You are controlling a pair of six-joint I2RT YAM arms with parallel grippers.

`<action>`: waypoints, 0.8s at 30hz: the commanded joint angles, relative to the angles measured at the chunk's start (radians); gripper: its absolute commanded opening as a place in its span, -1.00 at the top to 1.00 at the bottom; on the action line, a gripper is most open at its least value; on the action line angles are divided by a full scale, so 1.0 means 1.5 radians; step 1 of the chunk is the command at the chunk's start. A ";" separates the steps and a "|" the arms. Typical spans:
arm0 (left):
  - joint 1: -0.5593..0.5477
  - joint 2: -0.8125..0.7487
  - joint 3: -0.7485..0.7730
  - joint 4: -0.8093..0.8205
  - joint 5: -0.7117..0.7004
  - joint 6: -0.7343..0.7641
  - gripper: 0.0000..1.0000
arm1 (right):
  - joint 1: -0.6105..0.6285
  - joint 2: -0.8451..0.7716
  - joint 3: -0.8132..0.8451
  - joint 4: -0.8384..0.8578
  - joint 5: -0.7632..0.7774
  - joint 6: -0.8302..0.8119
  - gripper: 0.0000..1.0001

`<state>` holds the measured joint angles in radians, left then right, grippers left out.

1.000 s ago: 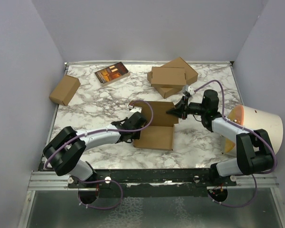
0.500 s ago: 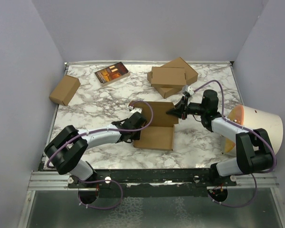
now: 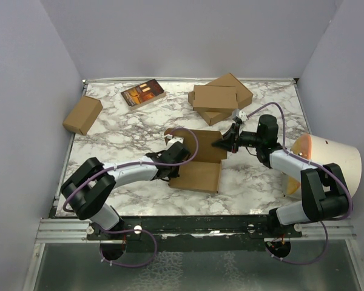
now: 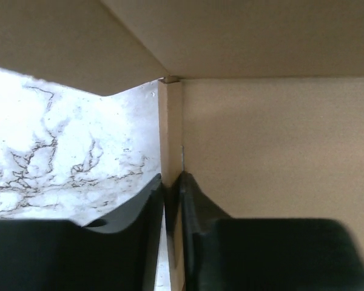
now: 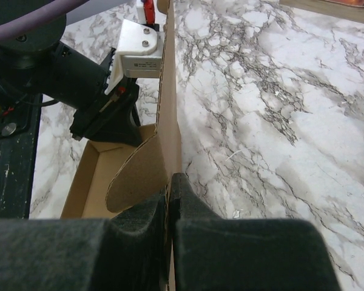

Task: Fold the paper box

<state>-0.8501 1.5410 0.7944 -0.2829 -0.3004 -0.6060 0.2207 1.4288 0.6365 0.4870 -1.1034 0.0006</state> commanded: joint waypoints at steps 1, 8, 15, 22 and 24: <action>-0.002 -0.025 0.007 -0.036 -0.018 0.020 0.45 | -0.002 0.002 0.016 0.026 -0.009 -0.001 0.96; 0.000 -0.108 -0.012 -0.004 -0.003 0.017 0.14 | -0.002 0.002 0.017 0.025 -0.008 -0.001 0.96; 0.012 -0.192 -0.042 0.044 0.040 0.021 0.06 | -0.002 0.001 0.018 0.025 -0.011 -0.001 0.95; 0.113 -0.380 -0.110 0.149 0.145 0.078 -0.43 | -0.002 0.015 0.029 0.009 -0.019 -0.008 0.89; 0.197 -0.430 -0.132 0.189 0.227 0.076 -0.48 | -0.002 0.021 0.032 0.003 -0.020 -0.012 0.88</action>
<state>-0.7235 1.0306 0.6430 -0.1551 -0.1635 -0.5316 0.2207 1.4353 0.6441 0.4934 -1.1084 -0.0025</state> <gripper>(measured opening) 0.715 0.056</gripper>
